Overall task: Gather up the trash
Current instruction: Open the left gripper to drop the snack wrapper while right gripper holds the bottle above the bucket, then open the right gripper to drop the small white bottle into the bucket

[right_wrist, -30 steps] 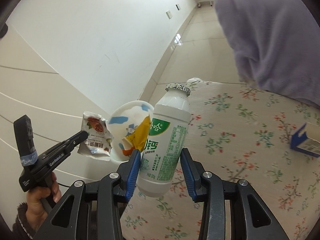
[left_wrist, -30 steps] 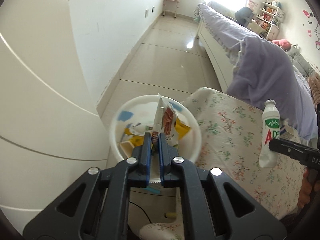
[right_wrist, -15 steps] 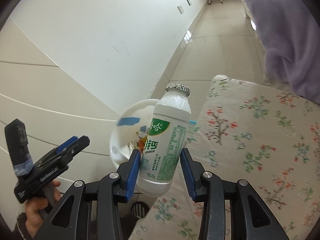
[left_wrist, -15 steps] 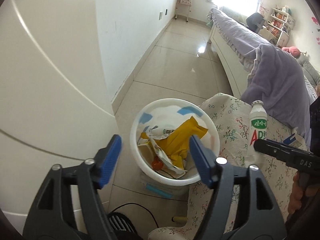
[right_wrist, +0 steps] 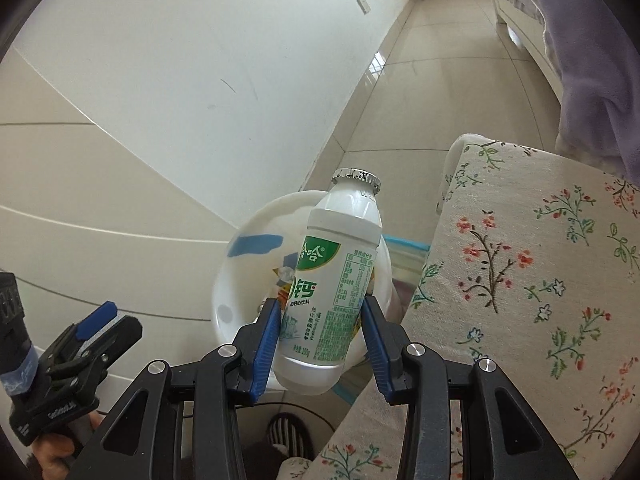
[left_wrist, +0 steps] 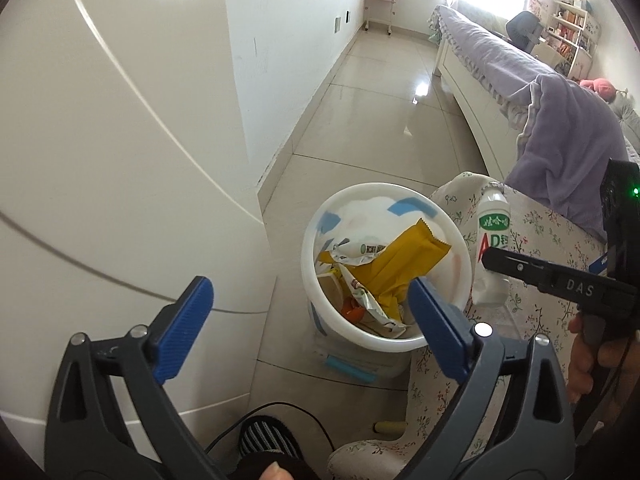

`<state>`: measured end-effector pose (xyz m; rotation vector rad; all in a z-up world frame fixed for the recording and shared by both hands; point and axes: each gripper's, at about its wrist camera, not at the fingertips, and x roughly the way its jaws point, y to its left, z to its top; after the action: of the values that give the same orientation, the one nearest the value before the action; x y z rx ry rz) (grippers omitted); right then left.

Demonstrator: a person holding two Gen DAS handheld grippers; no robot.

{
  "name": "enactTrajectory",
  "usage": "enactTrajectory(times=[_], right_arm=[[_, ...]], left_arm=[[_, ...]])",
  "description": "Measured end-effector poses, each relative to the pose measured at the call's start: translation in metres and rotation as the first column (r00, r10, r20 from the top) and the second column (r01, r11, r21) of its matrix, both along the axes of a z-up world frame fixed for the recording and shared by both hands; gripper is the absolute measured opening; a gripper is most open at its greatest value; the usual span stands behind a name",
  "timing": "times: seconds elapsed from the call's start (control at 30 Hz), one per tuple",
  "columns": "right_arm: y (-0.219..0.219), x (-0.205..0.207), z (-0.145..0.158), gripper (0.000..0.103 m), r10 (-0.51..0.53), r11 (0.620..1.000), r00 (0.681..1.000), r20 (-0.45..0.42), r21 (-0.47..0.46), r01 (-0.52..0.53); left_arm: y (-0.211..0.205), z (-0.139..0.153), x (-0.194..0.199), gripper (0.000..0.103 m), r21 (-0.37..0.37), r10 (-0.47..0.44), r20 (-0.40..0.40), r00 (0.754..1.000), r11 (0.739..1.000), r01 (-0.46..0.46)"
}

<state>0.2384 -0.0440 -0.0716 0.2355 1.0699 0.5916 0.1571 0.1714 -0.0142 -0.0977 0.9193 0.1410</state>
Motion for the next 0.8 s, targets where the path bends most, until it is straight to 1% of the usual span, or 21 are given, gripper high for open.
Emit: enactTrajectory(times=[0.07,0.1,0.13,0.17,0.2,0.4,0.53,0.63,0.8], right_arm=[[0.002,0.001,0.001,0.044,0.003,1.0,1.0,0.003,0.004,-0.003],[0.002,0.003,0.001,0.049,0.002,1.0,1.0,0.005,0.009,-0.002],[0.002,0.002,0.002,0.055,0.001,1.0,1.0,0.003,0.013,-0.001],[0.0,0.002,0.003,0.069,-0.009,1.0,1.0,0.001,0.015,0.009],[-0.003,0.002,0.004,0.072,-0.021,1.0,1.0,0.007,0.014,0.021],[-0.014,-0.008,0.022,0.073,-0.039,0.998,0.997,0.071,-0.04,0.042],[-0.018,-0.019,0.03,0.073,-0.05,0.995,0.994,0.092,-0.083,0.057],[-0.031,-0.025,0.034,0.073,-0.065,0.991,0.993,0.1,-0.106,0.076],[-0.066,-0.032,0.04,0.074,-0.122,0.982,0.988,0.097,-0.131,0.134]], left_arm=[[0.0,0.001,-0.001,0.098,0.009,-0.006,0.002,1.0,1.0,0.006],[-0.001,0.002,-0.001,0.098,0.011,-0.007,0.002,1.0,1.0,0.007],[0.0,0.002,-0.001,0.098,0.012,-0.009,0.002,1.0,1.0,0.009],[-0.001,0.002,-0.001,0.098,0.011,-0.011,0.001,1.0,1.0,0.011],[-0.001,0.002,-0.001,0.098,0.01,-0.011,0.0,1.0,1.0,0.011],[-0.002,0.002,-0.002,0.098,0.004,-0.015,-0.002,1.0,1.0,0.015],[-0.003,0.003,-0.002,0.098,-0.018,-0.012,-0.006,1.0,1.0,0.012],[-0.006,0.003,-0.001,0.098,-0.039,-0.014,-0.01,1.0,0.999,0.014],[-0.017,0.005,0.0,0.098,-0.057,-0.032,-0.01,0.999,0.998,0.032]])
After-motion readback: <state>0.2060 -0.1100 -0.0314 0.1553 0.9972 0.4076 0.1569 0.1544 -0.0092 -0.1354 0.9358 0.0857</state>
